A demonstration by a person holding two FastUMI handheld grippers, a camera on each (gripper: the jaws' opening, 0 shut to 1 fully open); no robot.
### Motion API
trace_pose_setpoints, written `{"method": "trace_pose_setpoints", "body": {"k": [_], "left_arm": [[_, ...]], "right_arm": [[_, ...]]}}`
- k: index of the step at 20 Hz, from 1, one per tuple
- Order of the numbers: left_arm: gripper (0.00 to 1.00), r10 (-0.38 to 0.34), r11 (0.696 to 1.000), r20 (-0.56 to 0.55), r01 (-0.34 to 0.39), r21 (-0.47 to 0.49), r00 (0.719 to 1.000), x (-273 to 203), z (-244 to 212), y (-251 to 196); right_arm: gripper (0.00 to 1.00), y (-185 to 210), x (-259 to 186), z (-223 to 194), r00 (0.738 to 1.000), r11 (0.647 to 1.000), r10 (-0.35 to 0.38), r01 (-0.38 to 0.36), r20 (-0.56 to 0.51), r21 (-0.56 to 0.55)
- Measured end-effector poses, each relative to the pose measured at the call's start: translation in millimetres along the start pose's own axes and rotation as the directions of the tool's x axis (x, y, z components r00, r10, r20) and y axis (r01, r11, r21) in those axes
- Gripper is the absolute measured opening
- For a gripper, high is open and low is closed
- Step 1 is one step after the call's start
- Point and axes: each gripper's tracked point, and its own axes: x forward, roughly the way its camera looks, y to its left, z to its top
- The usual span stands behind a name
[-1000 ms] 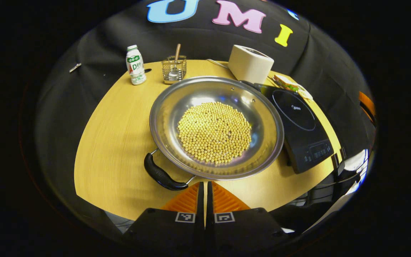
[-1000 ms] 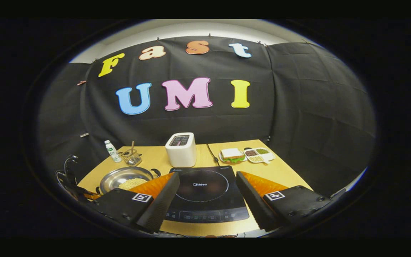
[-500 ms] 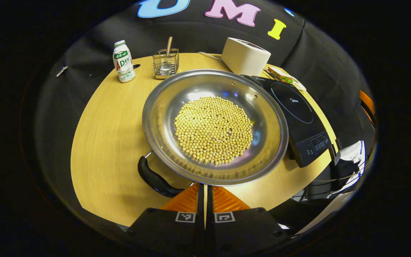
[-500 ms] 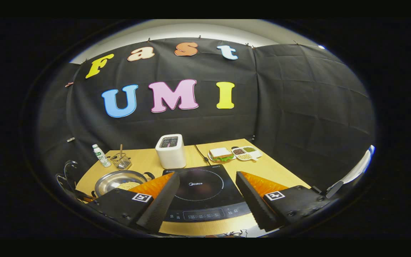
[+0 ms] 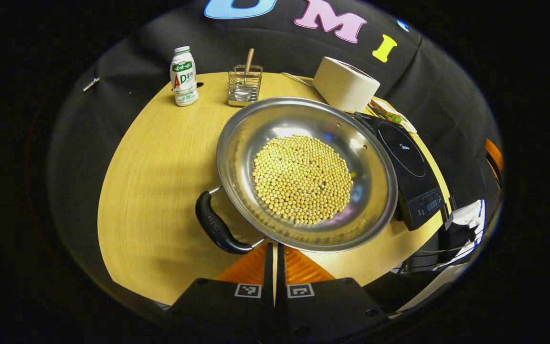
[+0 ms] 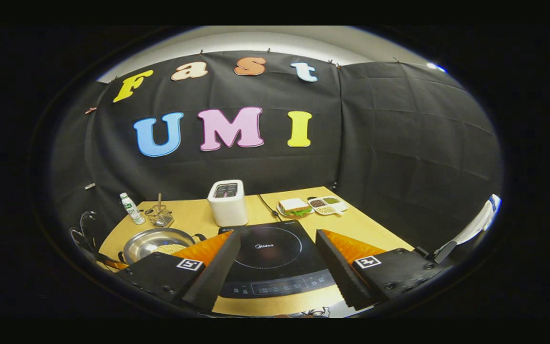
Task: First push the handle of the pot to place it horizontally, then grasp the pot with both hands and set it on the induction cooktop.
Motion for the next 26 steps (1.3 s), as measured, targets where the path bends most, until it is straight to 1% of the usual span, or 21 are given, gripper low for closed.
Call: {"method": "trace_pose_setpoints", "body": {"k": [6,15,22,26], "left_arm": [[0.05,0.012,1.0,0.01,-0.012,-0.022,1.0,5.5,11.0,23.1],[0.05,0.033,0.997,0.022,-0.032,-0.073,0.999,13.1,30.5,53.6],[0.05,0.06,0.997,0.022,-0.059,-0.043,0.998,19.9,46.7,72.5],[0.05,0.074,0.997,0.023,-0.073,-0.032,0.997,24.3,59.8,83.9]], "right_arm": [[0.99,9.7,0.0,2.3,1.0,1.0,-0.006,0.006,0.007,-0.015],[0.99,16.5,5.0,1.0,1.0,1.0,-0.013,0.012,-0.011,-0.026],[0.99,21.6,8.9,-7.3,0.999,0.999,-0.013,0.011,-0.043,-0.037],[0.99,32.3,10.2,-10.9,0.998,0.999,0.011,-0.014,-0.057,-0.049]]}}
